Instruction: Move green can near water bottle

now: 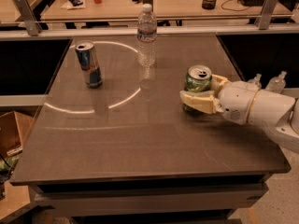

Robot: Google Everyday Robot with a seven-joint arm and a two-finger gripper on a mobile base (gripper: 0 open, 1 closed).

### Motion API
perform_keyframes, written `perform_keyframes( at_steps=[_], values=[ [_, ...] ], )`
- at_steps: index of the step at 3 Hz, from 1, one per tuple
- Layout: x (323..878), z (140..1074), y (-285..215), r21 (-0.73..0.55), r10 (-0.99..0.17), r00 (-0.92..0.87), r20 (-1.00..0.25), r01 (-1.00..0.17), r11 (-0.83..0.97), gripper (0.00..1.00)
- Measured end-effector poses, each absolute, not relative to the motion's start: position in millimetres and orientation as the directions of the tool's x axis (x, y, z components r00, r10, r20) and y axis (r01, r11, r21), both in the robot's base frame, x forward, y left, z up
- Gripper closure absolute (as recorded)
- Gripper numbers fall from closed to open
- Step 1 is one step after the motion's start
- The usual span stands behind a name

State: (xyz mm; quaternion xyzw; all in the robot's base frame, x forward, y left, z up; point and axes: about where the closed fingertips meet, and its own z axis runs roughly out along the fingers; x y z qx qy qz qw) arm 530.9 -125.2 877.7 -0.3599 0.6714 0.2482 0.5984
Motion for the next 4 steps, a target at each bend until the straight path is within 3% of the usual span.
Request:
perform_keyframes(
  at_steps=[1, 3, 4],
  values=[
    [530.8, 878.4, -123.0, -0.099, -0.187, -0.023, -0.982, -0.782, 0.615, 1.00],
    [552.7, 880.9, -127.4, -0.108, -0.180, -0.023, -0.983, -0.724, 0.681, 1.00],
    [598.4, 882.1, -141.5, -0.130, -0.175, -0.010, -0.985, -0.627, 0.768, 1.00]
  ],
)
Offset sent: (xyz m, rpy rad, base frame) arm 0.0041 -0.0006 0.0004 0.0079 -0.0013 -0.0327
